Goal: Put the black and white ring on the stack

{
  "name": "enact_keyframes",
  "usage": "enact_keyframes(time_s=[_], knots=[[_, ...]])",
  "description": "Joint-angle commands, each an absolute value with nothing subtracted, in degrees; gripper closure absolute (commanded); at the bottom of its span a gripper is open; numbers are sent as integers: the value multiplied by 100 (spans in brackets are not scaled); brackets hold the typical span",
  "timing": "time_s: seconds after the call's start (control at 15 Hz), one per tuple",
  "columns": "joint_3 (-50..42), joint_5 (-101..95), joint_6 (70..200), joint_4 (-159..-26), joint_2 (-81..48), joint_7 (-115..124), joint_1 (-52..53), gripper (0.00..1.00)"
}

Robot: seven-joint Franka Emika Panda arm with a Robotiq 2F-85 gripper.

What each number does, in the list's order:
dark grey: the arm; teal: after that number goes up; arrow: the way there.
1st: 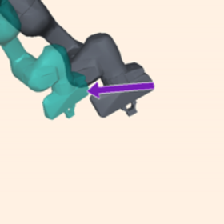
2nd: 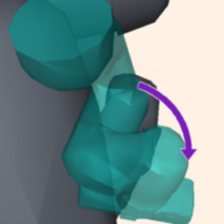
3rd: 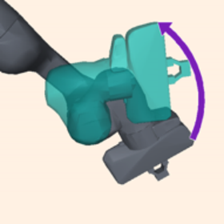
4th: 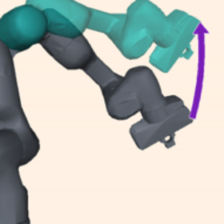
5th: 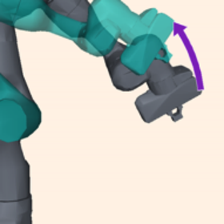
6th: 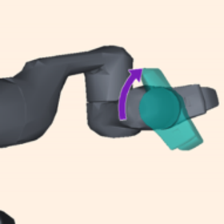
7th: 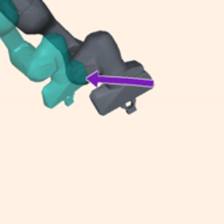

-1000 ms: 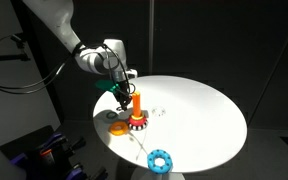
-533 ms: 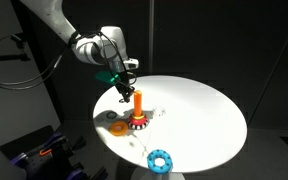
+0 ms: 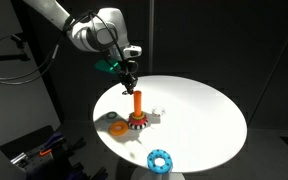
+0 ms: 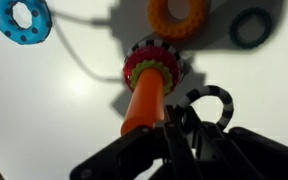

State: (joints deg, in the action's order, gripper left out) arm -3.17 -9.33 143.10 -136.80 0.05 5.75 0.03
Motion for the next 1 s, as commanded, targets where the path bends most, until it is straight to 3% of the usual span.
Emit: enact_keyframes(time_s=[0.0, 0.93], knots=[[-299, -878, 14117, -13784, 399, 664, -125, 94], [-414, -710, 14101, -13844, 643, 556, -417, 94]])
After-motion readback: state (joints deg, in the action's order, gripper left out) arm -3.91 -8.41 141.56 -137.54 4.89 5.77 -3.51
